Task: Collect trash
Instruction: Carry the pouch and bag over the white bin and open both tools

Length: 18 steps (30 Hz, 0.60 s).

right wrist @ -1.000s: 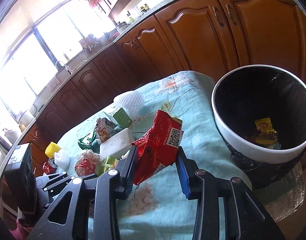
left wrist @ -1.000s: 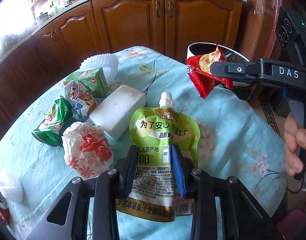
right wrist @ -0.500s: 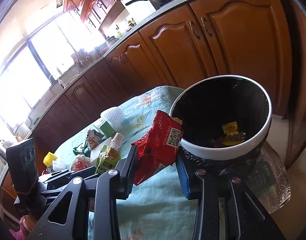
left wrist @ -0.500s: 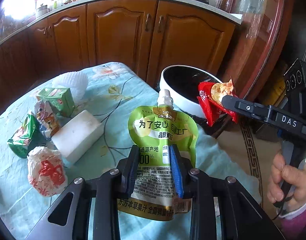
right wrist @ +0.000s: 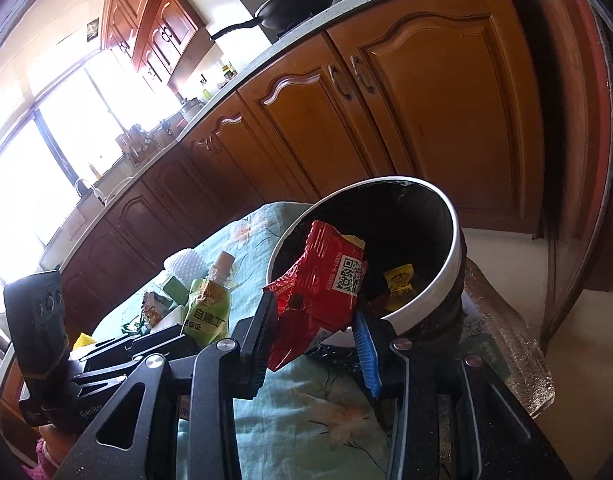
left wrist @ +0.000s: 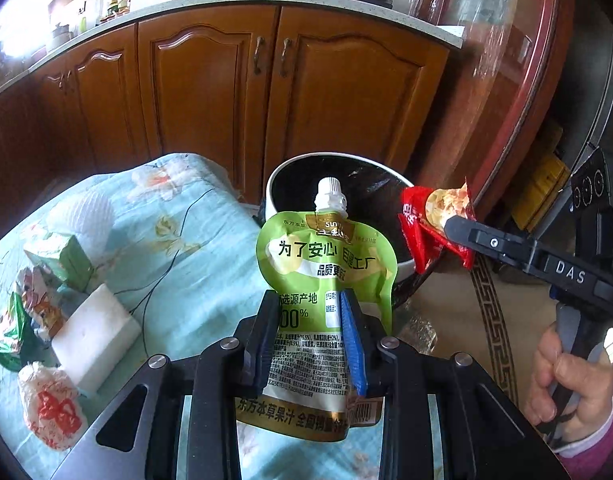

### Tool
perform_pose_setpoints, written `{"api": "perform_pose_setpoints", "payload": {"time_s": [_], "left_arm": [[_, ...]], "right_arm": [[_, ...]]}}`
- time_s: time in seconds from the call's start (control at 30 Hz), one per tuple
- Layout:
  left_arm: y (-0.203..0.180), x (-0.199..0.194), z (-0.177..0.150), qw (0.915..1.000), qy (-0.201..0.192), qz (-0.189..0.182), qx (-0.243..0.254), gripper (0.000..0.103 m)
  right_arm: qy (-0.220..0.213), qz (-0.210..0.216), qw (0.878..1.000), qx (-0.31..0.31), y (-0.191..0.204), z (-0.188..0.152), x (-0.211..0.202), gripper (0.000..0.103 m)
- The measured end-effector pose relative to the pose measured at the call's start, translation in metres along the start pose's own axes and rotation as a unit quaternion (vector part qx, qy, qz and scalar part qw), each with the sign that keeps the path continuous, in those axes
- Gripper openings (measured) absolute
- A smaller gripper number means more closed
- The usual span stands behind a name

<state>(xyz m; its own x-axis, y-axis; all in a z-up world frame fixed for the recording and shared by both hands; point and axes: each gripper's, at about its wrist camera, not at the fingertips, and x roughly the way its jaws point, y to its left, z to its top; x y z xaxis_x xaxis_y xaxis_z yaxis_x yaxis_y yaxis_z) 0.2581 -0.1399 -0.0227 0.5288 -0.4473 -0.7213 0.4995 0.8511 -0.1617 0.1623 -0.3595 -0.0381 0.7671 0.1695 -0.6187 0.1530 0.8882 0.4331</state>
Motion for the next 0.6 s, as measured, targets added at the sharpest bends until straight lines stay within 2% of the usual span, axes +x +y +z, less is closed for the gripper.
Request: {"api": "perform_pose_setpoints", "payload": {"time_s": [0.37,0.6], "left_arm": [[-0.011,0.041,0.038,1.0,0.002,0.0,0.008,0.029],[-0.017,0.073,0.062,0.9997,0.017,0.006,0.013,0.029]], "right_arm": [[0.008,-0.023,1.0,-0.014,-0.015,0.019,0.013,0.038],[0.027,-0.035,0.999,-0.028,-0.022,0.033,0.029,0.038]]}}
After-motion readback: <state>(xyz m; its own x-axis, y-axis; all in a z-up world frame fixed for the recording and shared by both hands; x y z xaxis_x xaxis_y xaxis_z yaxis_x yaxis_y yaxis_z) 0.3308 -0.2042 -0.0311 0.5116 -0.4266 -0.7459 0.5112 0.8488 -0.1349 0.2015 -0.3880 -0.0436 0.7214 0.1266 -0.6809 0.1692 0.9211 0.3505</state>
